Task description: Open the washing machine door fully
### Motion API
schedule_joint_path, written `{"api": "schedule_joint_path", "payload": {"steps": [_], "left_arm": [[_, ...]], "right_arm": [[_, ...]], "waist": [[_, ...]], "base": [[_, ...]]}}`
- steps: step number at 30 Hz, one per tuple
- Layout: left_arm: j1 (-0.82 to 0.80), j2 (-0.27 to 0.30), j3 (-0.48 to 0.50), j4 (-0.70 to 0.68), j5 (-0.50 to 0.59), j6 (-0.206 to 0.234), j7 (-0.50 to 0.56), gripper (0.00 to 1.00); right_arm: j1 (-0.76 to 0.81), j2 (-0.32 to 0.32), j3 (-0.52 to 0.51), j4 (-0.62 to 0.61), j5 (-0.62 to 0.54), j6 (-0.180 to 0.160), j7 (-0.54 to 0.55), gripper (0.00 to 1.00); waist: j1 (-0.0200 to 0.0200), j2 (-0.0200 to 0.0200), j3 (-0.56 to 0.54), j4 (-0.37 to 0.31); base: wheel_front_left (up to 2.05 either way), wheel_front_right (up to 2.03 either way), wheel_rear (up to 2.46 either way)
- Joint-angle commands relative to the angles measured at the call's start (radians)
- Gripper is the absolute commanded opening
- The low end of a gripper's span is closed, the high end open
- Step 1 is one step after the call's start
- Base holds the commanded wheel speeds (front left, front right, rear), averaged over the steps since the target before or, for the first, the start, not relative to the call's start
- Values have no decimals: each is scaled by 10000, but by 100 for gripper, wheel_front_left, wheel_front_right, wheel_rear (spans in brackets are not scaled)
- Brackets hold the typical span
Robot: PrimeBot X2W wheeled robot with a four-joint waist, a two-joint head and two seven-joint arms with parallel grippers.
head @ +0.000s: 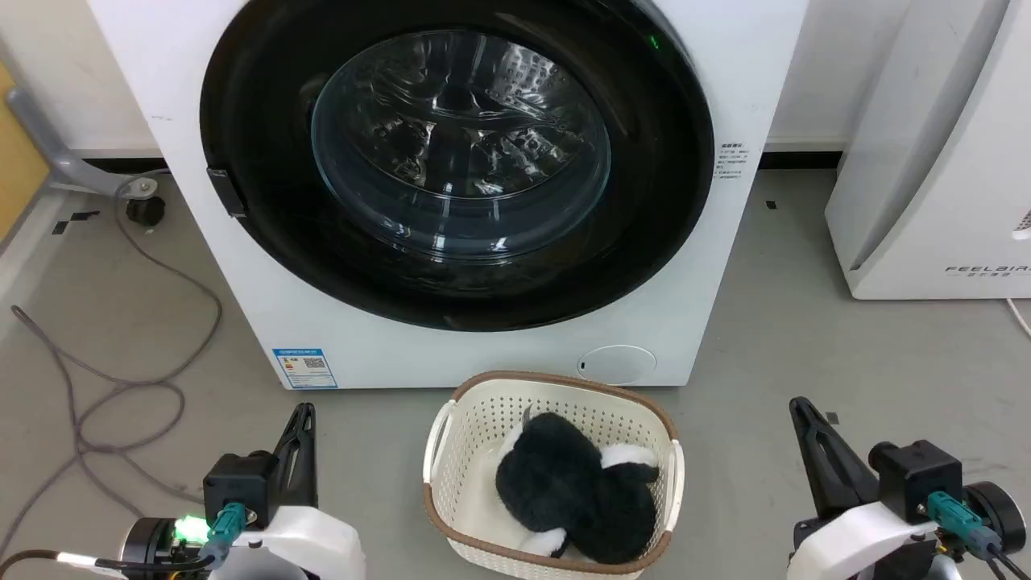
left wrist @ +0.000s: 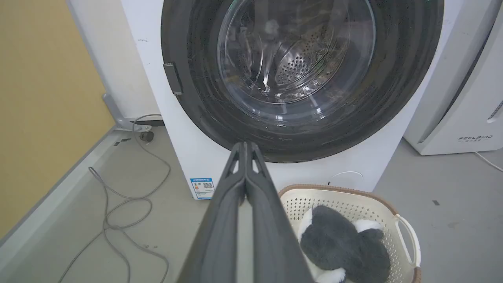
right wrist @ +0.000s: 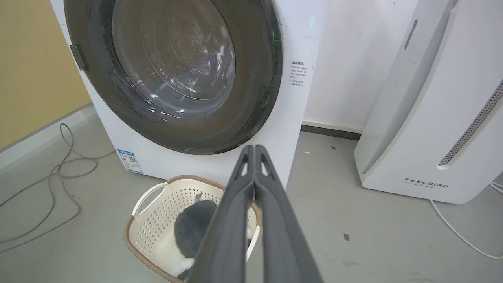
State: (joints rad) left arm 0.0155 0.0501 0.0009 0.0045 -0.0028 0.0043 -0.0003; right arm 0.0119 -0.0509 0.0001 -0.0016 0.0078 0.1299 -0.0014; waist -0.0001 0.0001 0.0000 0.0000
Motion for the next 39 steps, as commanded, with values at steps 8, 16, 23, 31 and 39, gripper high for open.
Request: {"api": "schedule_joint_path", "payload": {"steps": [8,16,23,31,39], "left_arm": [[-155,1,-9,-45,28,-43,3,0],[-155,1,-9,-45,28,-43,3,0],[-155,1,-9,-45,28,-43,3,0],[5,0,3,3,-3,8,-5,100],[-7,0,-54,22,-33,110,-118,100]], "right_arm": [[-119,7,-1,16,-78,8,14,0],[-119,7,-1,16,-78,8,14,0],[-119,7,-1,16,-78,8,14,0],[4,0,1,1,9,0,-8,100],[14,0,-57,-64,204,0,-119,100]], "waist": [[1,-1,0,0],[1,-1,0,0],[1,-1,0,0],[1,-1,1,0],[1,-1,14,1]], "base": [[0,0,0],[0,0,0],[0,0,0],[0,0,0],[0,0,0]]}}
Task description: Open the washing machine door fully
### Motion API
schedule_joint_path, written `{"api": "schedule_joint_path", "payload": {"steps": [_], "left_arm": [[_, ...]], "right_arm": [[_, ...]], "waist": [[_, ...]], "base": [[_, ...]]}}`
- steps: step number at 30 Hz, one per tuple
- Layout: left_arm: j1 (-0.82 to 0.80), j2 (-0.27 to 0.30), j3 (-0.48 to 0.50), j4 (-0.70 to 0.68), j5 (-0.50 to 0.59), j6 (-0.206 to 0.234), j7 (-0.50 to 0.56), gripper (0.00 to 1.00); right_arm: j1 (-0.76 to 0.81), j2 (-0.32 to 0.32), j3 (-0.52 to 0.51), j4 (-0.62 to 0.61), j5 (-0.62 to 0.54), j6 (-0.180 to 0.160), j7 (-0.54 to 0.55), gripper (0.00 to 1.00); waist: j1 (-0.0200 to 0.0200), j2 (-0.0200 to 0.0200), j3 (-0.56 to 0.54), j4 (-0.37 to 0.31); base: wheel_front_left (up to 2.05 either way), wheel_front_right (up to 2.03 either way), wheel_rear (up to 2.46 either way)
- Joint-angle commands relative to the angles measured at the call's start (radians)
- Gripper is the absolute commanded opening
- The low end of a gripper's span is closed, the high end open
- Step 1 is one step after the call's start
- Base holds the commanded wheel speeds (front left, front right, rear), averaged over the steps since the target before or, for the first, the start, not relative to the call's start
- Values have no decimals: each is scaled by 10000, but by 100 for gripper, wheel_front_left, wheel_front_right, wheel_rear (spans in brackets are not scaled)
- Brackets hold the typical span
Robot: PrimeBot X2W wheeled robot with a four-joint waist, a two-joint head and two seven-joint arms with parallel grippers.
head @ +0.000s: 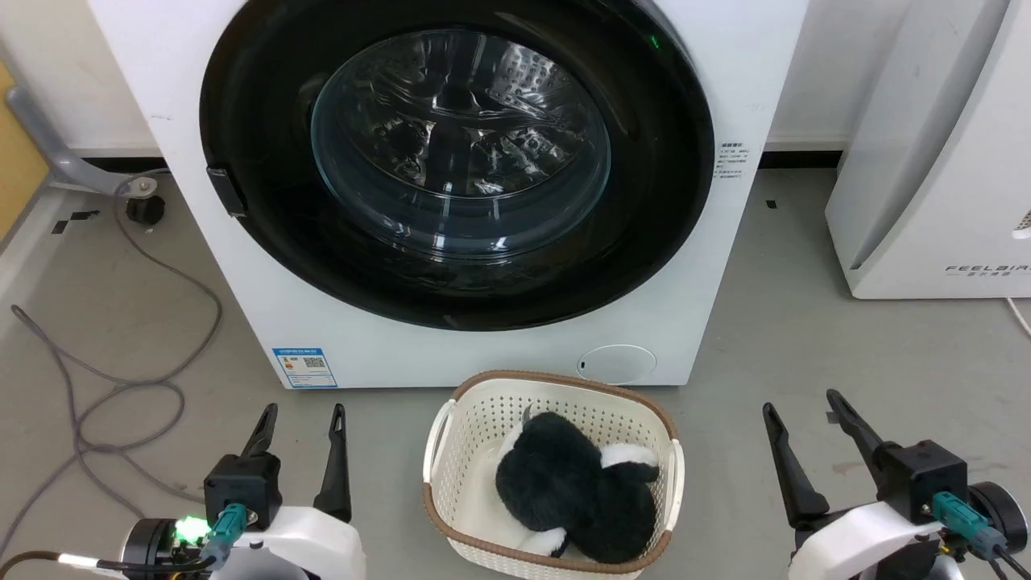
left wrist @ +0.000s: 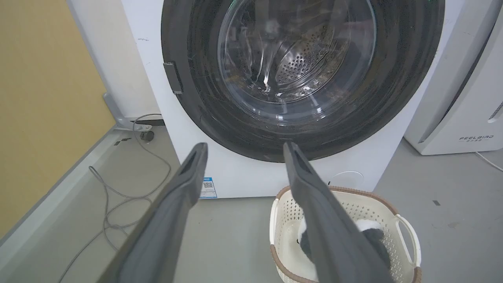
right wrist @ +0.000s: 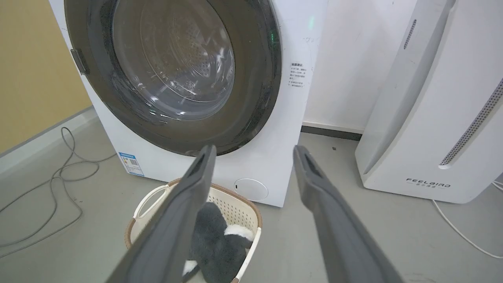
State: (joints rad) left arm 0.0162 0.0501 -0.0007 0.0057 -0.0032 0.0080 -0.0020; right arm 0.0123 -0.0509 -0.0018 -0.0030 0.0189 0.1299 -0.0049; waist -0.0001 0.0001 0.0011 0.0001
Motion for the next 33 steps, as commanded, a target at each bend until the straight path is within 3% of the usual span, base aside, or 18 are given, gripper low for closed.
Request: {"api": "schedule_joint_path", "payload": {"steps": [1,33], "left_arm": [[-16,0,-51,11,-34,90,-122,100],[-66,0,-304,-170,-96,563,-791,100]], "right_arm": [[12,0,-45,-71,140,0,-106,100],[101,2,-193,-710,1725,2,-771,100]], "waist": [[1,-1,5,2],[1,-1,72,44]], "base": [[0,0,0],[0,0,0]]}}
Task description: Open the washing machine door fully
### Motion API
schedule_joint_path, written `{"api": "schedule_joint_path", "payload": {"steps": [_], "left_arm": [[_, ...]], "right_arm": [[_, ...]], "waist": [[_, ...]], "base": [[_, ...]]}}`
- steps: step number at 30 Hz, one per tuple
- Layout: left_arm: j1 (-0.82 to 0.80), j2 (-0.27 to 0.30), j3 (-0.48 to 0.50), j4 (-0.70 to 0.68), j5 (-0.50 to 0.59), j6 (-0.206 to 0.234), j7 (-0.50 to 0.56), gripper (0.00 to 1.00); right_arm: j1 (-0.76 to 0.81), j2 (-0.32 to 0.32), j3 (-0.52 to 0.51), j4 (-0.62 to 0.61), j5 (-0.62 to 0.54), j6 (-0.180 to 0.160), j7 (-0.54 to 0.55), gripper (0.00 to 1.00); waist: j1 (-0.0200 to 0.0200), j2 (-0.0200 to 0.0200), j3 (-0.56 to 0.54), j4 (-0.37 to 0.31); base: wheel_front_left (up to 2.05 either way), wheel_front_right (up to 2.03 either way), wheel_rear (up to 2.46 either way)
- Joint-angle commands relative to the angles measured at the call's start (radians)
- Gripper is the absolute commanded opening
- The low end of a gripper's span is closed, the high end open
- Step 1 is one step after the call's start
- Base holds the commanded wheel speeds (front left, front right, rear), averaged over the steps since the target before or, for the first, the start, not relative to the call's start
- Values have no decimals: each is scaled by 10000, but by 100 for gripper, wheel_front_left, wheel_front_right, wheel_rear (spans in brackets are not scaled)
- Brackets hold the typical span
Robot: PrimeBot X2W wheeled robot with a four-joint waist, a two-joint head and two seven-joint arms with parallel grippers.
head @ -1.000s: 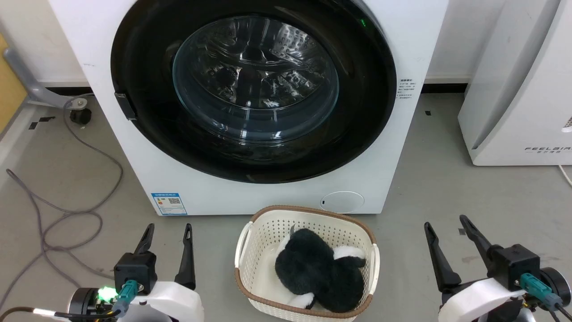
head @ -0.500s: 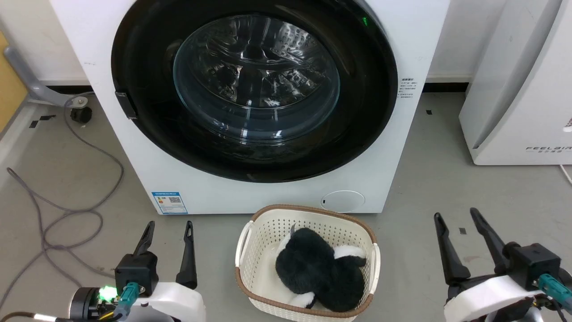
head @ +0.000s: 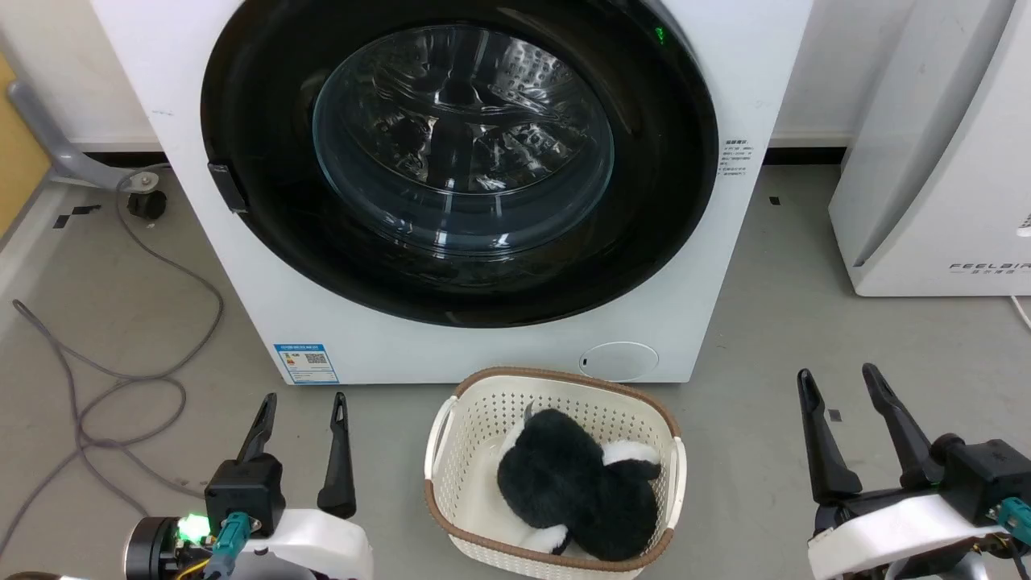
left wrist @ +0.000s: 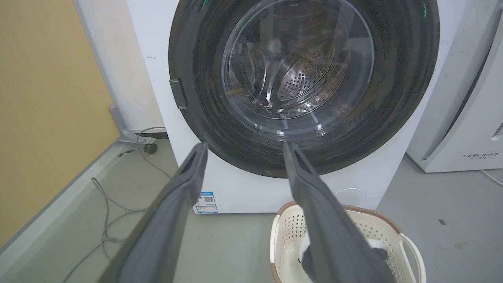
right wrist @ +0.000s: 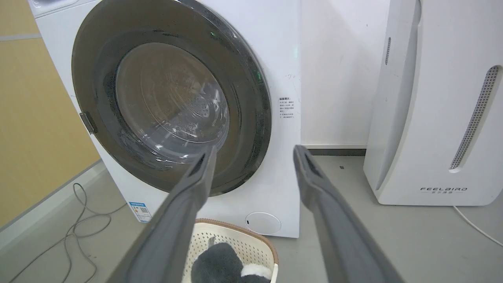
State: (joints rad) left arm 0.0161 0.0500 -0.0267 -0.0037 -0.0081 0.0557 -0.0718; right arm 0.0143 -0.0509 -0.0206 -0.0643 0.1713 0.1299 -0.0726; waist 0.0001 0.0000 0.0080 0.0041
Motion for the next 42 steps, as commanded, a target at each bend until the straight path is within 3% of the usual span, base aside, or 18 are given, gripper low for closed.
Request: {"api": "schedule_joint_path", "payload": {"steps": [1,3,4,5,13,15,16,17,26,32,42], "left_arm": [[-65,2,-43,-76,-46,85,-93,100],[-74,2,-61,-82,-50,115,-134,100],[-79,2,-69,-84,-52,129,-155,100],[-84,2,-77,-86,-55,143,-176,100],[-93,2,-120,-105,-71,252,-344,100],[-90,2,-131,-112,-72,290,-406,100],[-91,2,-142,-121,-71,326,-469,100],[-94,2,-148,-124,-69,335,-489,100],[-175,2,-174,-178,-57,425,-678,100],[-276,2,-197,-216,-46,473,-803,100],[-594,2,-245,-304,-31,545,-1012,100]], "right_arm": [[80,2,-5,-97,201,2,-94,100],[85,2,5,-129,283,3,-136,100],[84,2,0,-152,303,3,-157,37],[85,2,4,-174,324,3,-177,0],[86,3,-68,-120,1755,3,-344,0],[47,3,-192,49,2899,3,-406,0],[-8,3,-174,334,4338,4,-468,0],[-33,3,-132,423,4865,4,-489,0],[-398,4,57,630,8183,4,-578,0],[-816,4,-547,759,9481,5,-71,0],[-2328,-224,-1437,1435,10636,5,766,0]], "waist": [[-1,0,4,3],[-1,0,10,9],[-1,0,14,12],[-1,0,17,16],[-1,0,37,35],[-1,0,40,42],[-1,0,46,48],[-1,0,53,51],[-1,0,198,67],[-1,0,355,119],[-1,0,889,263]], "base": [[0,0,0],[0,0,0],[0,0,0],[0,0,0],[0,0,0],[0,0,0],[0,0,0],[0,0,0],[0,0,0],[0,0,0],[0,0,0]]}}
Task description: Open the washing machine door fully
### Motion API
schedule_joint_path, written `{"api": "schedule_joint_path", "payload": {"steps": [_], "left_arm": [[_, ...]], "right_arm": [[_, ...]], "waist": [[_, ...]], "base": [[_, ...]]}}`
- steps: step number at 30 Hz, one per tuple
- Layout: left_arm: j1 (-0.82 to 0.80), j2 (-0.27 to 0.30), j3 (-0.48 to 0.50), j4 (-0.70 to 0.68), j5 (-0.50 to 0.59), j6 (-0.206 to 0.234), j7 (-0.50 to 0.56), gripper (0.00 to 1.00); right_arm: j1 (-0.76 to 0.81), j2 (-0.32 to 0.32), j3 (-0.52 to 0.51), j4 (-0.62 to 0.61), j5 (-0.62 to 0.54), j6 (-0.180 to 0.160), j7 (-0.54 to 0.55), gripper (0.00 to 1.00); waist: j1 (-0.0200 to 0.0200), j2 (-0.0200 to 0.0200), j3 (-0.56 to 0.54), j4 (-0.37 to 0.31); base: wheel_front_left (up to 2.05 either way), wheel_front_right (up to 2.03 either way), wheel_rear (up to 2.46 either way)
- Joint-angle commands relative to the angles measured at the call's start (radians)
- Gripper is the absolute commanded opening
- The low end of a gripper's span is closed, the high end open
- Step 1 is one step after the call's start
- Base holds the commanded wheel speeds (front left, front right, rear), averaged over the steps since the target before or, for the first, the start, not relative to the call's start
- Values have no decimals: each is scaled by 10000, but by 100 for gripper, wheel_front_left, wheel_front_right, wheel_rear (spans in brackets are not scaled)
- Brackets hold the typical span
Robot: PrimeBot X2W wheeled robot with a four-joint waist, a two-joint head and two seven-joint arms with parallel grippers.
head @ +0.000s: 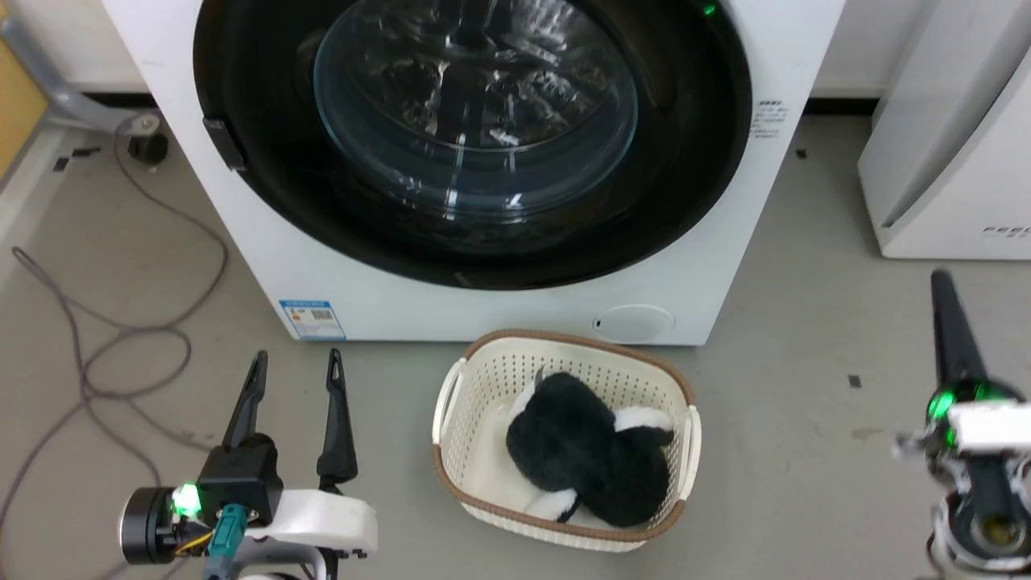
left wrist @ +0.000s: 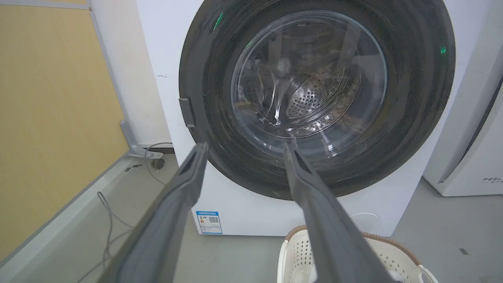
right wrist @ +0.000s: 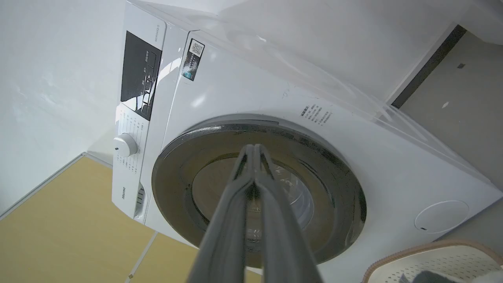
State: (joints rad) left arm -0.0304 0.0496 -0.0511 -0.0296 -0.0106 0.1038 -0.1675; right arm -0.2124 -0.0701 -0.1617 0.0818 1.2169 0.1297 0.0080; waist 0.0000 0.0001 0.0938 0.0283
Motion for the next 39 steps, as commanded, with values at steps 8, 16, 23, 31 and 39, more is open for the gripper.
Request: {"api": "schedule_joint_path", "payload": {"steps": [8,16,23,31,39], "left_arm": [[-546,34,-50,-116,45,109,-222,100],[-992,35,-155,-205,47,225,-389,100],[-1392,25,-358,-255,-37,392,-536,100],[-1770,14,-610,-286,-172,609,-703,100],[-1966,9,-786,-332,-309,837,-870,100]], "right_arm": [[-1761,-625,-347,1147,1209,8,596,0],[-3808,-1312,-118,2706,1948,8,1232,0],[-5783,-1867,263,4144,2459,9,1644,0],[-7607,-2428,933,5696,2685,9,2036,0],[-8993,-2797,1565,6846,2953,10,2345,0]], "waist": [[0,-1,633,250],[0,-1,1320,548],[0,-1,1972,897],[0,-1,2566,1339],[0,-1,2962,1659]], "base": [[0,0,0],[0,0,0],[0,0,0],[0,0,0],[0,0,0]]}}
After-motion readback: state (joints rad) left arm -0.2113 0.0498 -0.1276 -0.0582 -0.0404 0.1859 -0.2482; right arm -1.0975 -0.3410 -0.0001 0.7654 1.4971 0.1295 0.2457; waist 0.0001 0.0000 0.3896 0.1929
